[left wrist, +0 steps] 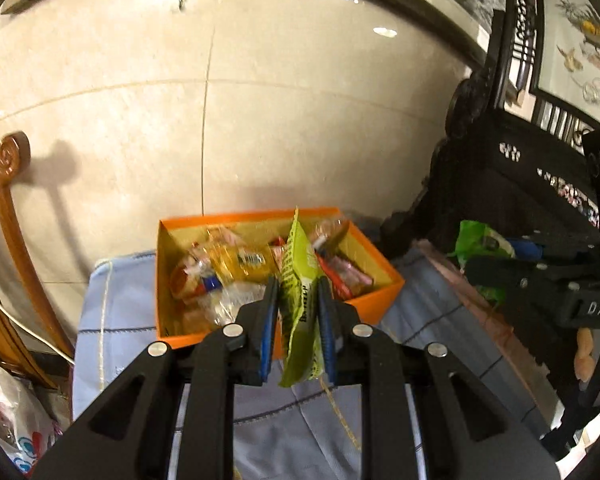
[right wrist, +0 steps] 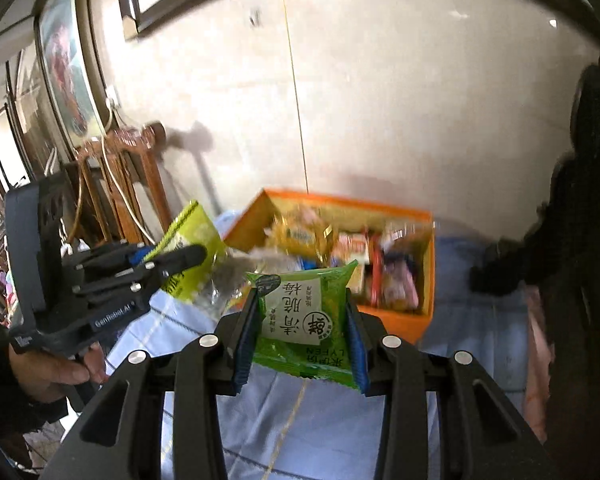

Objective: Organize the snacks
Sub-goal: 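Carry both packs over the orange box and release them inside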

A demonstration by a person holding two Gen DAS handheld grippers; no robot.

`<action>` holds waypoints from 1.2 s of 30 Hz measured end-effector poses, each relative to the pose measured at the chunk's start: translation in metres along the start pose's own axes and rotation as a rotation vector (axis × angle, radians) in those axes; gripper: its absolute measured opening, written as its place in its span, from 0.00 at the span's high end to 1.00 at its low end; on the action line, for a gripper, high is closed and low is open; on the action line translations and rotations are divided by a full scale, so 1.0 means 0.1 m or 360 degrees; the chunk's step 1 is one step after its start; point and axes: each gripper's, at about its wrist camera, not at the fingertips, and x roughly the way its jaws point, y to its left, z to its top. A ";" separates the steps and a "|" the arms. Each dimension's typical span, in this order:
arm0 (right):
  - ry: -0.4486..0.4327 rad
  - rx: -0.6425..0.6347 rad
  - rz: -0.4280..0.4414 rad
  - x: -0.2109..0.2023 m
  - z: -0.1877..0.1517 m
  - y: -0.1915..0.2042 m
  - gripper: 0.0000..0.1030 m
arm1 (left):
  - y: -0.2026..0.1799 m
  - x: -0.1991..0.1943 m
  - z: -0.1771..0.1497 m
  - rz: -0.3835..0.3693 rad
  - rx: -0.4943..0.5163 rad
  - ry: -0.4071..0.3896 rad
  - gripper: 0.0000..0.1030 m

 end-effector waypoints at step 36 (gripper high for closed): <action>-0.0023 -0.0028 -0.0173 0.65 0.85 -0.40 0.39 | 0.20 0.70 0.91 0.0556 -0.0006 -0.0058 0.04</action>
